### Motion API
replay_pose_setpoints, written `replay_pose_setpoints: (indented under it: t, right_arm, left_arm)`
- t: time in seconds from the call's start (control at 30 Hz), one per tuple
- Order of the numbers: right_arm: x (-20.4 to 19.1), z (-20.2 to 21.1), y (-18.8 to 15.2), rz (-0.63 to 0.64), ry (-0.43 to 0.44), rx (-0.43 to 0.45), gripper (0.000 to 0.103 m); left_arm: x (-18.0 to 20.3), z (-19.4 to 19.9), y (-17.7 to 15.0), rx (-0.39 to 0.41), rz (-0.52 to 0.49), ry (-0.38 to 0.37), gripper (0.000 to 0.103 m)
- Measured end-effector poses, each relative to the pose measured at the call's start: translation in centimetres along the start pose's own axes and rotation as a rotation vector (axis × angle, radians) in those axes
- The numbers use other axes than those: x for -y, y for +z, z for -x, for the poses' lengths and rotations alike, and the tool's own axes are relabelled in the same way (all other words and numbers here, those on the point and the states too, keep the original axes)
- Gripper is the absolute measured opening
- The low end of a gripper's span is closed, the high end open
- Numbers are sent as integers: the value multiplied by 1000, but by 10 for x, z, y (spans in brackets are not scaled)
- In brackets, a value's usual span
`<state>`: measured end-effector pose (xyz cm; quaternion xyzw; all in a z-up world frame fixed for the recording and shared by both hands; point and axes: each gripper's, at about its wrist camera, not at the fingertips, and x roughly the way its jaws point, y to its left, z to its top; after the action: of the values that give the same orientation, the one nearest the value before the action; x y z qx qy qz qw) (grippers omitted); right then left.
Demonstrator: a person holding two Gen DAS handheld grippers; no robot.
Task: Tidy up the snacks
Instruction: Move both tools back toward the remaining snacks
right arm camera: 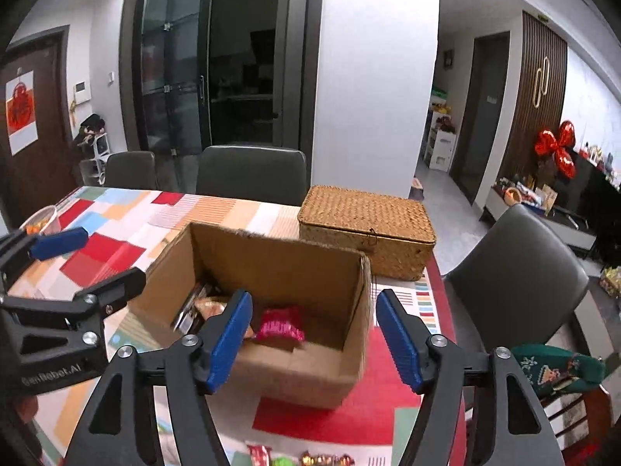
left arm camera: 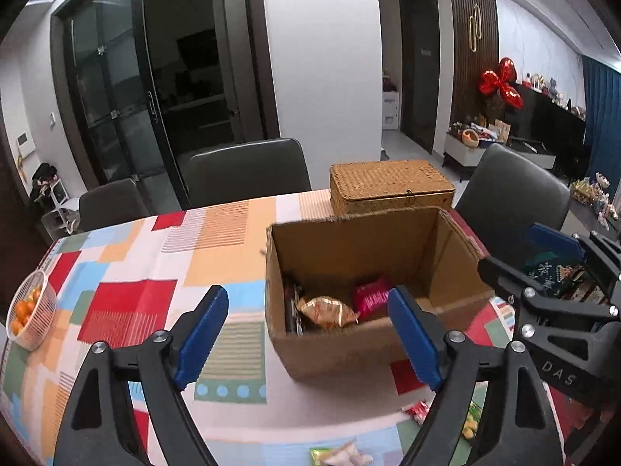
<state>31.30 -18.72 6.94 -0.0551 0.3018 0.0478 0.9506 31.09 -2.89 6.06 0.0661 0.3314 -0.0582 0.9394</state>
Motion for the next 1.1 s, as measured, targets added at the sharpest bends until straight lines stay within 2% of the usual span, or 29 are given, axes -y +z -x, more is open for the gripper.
replay_pose_setpoints:
  t: [0.27,0.47,0.67,0.93,1.1]
  right_arm:
    - [-14,41,-52,36,32,11,72]
    - [-16,63,-95,12,56,-13,72]
    - [-16,72,-138,-22,68,-58,72]
    - [-27,69,-189,6,64,-152,72]
    - [-30,62,-211,19,75,-202,72]
  left_arm:
    - [11,43,-49,26,-57,4,87]
    - [20,62,-92,3,-70,-11,90]
    - [25,62,-138,-87,-33,-72,90]
    - [37,46,-190,-195,-59,-122,89]
    - [42,35,-209,-215,-99,-125,87]
